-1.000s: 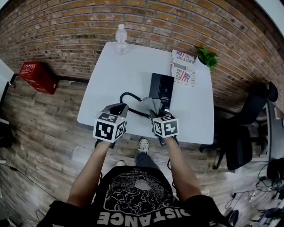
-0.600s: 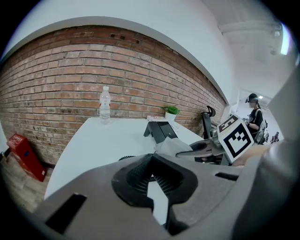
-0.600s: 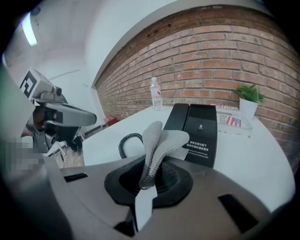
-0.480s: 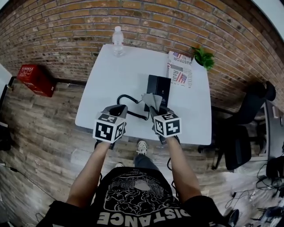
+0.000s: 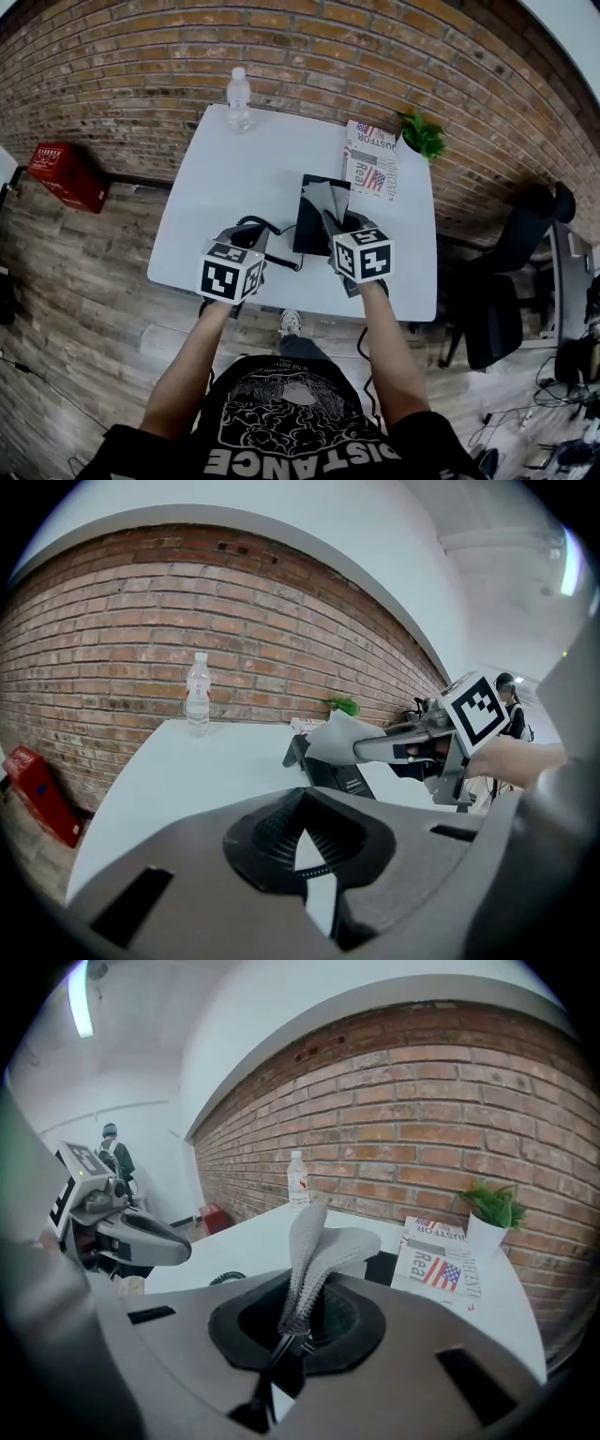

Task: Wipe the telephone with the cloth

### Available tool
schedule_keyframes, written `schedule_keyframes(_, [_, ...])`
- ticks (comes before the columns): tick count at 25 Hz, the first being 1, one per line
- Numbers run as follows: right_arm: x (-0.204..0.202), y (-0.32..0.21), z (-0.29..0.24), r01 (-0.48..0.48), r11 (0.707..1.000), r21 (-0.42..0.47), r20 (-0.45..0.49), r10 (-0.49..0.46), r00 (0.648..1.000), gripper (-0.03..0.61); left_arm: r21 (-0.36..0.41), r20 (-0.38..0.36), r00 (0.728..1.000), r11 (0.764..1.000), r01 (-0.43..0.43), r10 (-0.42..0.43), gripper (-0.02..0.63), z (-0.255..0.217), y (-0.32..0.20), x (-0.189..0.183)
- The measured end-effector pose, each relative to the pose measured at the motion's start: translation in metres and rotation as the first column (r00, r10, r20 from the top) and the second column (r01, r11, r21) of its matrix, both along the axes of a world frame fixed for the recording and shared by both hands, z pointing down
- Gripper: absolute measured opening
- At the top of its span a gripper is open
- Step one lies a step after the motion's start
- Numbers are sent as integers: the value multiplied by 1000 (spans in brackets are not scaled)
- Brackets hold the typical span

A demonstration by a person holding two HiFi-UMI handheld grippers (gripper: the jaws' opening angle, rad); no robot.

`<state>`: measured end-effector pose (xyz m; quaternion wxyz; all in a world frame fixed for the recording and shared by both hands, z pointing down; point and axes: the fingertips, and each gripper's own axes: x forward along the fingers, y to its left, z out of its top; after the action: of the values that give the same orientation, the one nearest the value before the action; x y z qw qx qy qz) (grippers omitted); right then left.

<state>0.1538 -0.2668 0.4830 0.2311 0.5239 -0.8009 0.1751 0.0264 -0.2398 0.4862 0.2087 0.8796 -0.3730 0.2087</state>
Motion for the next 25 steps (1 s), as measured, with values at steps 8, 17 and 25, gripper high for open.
schedule_keyframes(8, [21,-43,-18,20,999,34,-36,-18,999,12,-3,-17,999,999,32,-32,5,1,-27,9])
schedule_keyframes(17, [28,-90,-19,83,996,18,-119,-81,990,12,-31,-20,996,995,90,-91,5,14,-47,0])
schedule_keyframes(25, [16,-107,-2,174,982,-71,-158,-184,970,12,-43,-21,992,992,121,-122,5,20,-55,-6])
